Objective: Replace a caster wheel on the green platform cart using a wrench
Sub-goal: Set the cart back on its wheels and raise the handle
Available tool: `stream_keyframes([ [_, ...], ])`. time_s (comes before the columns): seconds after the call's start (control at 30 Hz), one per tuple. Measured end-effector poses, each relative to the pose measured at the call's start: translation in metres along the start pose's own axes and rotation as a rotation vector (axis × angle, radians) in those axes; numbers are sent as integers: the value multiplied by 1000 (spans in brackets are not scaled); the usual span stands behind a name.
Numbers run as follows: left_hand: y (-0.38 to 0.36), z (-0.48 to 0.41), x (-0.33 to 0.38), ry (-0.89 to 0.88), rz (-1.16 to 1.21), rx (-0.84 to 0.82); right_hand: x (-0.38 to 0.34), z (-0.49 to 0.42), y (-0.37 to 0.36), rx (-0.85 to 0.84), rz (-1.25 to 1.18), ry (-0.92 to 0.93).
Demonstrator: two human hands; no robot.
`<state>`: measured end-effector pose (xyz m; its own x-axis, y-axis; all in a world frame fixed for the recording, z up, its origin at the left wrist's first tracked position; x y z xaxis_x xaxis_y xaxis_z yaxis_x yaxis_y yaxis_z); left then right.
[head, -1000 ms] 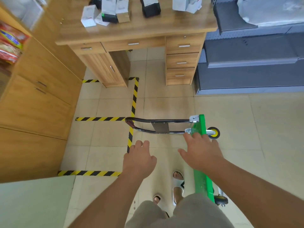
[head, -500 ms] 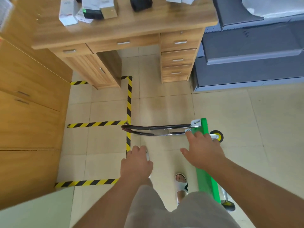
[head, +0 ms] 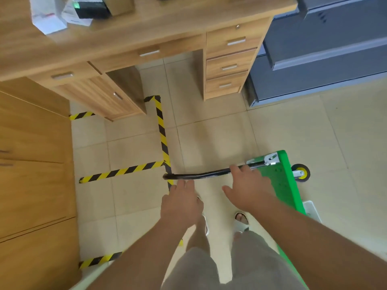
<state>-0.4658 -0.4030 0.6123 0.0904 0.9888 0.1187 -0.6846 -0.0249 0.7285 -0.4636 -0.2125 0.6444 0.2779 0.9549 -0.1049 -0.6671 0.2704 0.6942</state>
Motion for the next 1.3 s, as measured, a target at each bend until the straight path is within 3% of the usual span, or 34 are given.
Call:
stream_keyframes([
  [0.7,-128,-148,-131,188,50,-98,-89,-188,-178,-113,30,196],
  [0.9,-178,-213,-155,116,79,-9,-108,-246,-233,-23,82,238],
  [1.3,-229,-304,-174,-77,49,7,-106,-317,-282,-77,198,233],
])
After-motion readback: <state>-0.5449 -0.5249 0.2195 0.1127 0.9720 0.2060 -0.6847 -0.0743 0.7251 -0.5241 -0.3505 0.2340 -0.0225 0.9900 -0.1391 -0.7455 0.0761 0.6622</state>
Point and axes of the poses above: each hand's wrist, its own z-axis away from the middle knuckle, its own y-axis out of the back of the hand, x = y × z, the point moved 1 cm from there along -z, towards the middle knuckle
